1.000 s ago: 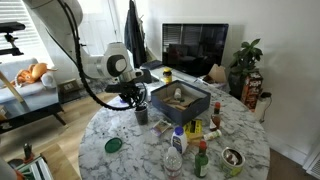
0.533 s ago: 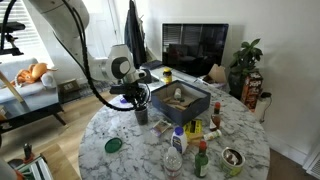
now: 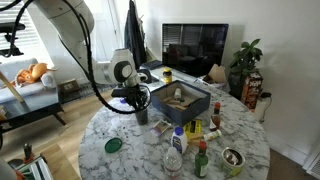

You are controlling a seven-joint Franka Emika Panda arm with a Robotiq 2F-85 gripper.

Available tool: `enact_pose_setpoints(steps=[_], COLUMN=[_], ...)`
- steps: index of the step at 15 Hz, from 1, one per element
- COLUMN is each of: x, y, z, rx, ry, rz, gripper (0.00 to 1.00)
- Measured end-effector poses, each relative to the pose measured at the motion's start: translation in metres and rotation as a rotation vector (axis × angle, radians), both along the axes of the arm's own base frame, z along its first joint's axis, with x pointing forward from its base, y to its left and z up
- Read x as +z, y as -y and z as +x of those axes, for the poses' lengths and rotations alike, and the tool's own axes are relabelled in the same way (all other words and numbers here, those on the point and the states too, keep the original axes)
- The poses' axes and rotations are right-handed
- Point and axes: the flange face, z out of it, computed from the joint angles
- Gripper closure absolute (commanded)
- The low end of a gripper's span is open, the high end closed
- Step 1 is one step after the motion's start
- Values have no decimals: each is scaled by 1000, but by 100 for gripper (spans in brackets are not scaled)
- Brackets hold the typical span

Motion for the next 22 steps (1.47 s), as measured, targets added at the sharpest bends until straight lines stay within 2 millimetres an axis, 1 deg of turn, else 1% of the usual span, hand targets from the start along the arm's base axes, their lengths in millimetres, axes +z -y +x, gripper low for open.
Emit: enact_pose_setpoints(steps=[1,4,7,8,9,11,12,13,14,15,16,22], x=[-3,-9,-13,-14,-14,-14,-13,-11,-10,-8,-6,-1], y=[0,0,0,0,0,-1,-2,-3,-4,-5,-5,-7], z=[0,-1,-2,-2,-2,-2,-1,1,3,5,6,9], rx=[0,0,0,0,1,2,3,4,5,6,7,9], ry=[-4,-16,-23,-24,-25,-23,-20,-16,-11,-7,-2,10], rz=[-1,-2,-4,-4,-4,-3,-3,-2,-1,0,1,3], gripper=[73,74,83,83,88,89,93,92,100,98,100,100])
